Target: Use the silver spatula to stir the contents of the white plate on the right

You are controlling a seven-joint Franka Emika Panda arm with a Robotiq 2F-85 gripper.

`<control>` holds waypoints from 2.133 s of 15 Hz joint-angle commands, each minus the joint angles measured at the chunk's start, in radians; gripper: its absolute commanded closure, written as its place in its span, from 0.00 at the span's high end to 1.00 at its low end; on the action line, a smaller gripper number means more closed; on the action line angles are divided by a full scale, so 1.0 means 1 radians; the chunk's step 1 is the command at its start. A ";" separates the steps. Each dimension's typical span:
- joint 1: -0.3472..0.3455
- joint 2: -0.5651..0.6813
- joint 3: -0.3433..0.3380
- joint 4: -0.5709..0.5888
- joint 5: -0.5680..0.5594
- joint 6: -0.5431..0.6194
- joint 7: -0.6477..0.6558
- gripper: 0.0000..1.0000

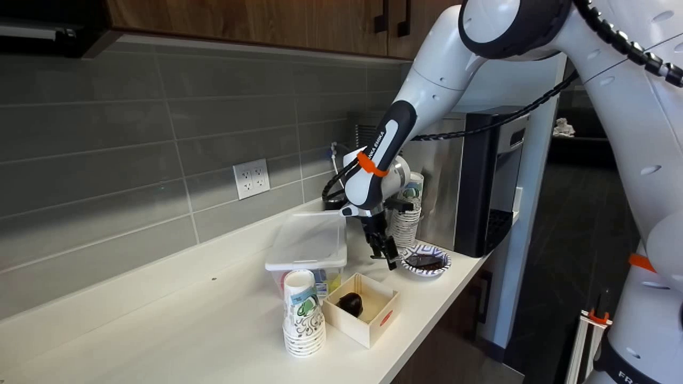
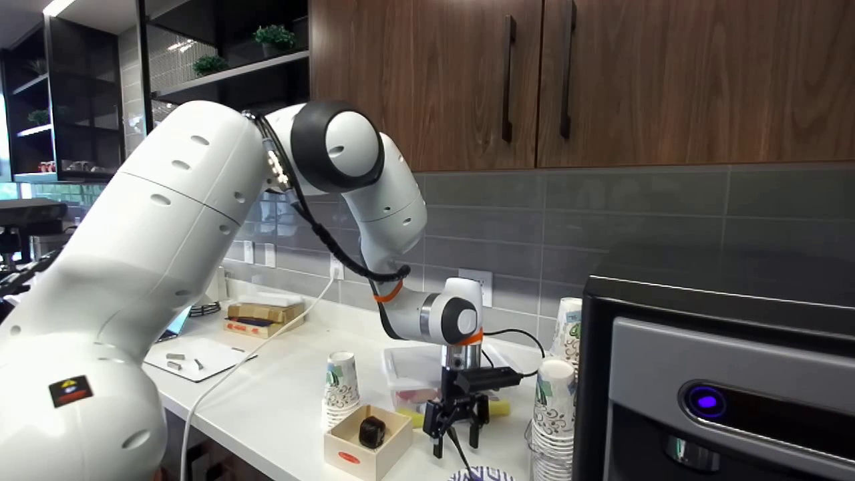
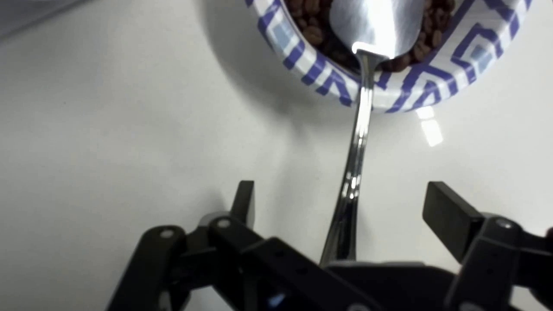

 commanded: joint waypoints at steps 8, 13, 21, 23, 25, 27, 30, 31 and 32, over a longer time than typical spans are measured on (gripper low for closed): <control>-0.010 0.032 0.032 0.077 -0.022 -0.065 -0.007 0.18; -0.006 0.031 0.029 0.088 -0.034 -0.091 0.003 0.00; -0.020 0.009 0.053 0.092 -0.014 -0.175 -0.040 0.01; -0.029 -0.013 0.063 0.076 -0.001 -0.192 -0.071 0.01; -0.035 -0.039 0.069 0.054 0.006 -0.189 -0.092 0.01; -0.043 -0.059 0.072 0.039 0.017 -0.180 -0.111 0.01; -0.075 -0.082 0.091 0.026 0.073 -0.182 -0.212 0.01; -0.087 -0.094 0.100 0.018 0.098 -0.182 -0.262 0.01; -0.095 -0.102 0.103 0.013 0.120 -0.181 -0.303 0.01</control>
